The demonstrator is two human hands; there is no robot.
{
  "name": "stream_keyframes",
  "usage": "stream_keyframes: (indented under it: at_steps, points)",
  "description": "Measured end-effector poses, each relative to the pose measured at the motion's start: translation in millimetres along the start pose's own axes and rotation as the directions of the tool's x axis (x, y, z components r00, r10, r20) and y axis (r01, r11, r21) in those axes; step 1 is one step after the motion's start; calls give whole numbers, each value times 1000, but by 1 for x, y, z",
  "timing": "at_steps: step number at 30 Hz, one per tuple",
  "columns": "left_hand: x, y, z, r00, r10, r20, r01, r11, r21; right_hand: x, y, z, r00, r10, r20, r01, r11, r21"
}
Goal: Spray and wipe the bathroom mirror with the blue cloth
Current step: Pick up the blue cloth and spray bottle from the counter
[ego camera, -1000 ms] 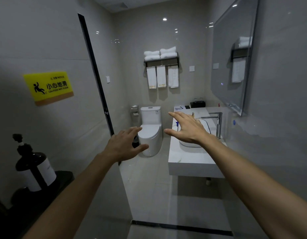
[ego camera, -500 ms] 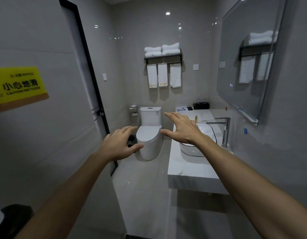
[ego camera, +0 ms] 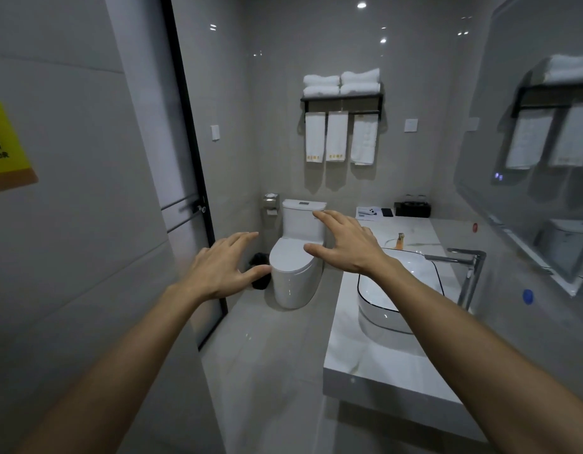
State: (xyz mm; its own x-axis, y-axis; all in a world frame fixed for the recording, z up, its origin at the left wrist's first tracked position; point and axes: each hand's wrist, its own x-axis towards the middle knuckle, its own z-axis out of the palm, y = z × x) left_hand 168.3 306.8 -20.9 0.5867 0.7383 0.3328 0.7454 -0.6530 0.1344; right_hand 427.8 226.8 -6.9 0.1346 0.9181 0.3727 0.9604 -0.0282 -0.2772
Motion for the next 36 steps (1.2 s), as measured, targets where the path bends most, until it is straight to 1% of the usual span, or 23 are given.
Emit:
stream_keyframes:
  at_steps: [6,14,19,25,32,36]
  points:
    - [58,-31,28,1000,-13,-5,13,1000,1,65,22,35,1000,-1,18,2,1000,-7]
    - [165,-91,64,1000,23,-1,-23,1000,-14,172,46,82,999,39,27,-38,999,-6]
    - [230,-127,79,999,50,-6,-50,998,-23,241,60,106,997,77,5,-77,997,-5]
    - [298,-168,109,997,61,39,-61,998,-15,313,82,139,996,93,20,-92,995,-24]
    - [381,-204,143,998,50,40,-49,999,-22,401,116,184,993,112,35,-111,994,-24]
    - [432,-225,167,997,36,66,-34,999,-21,457,141,211,991,113,69,-111,993,-33]
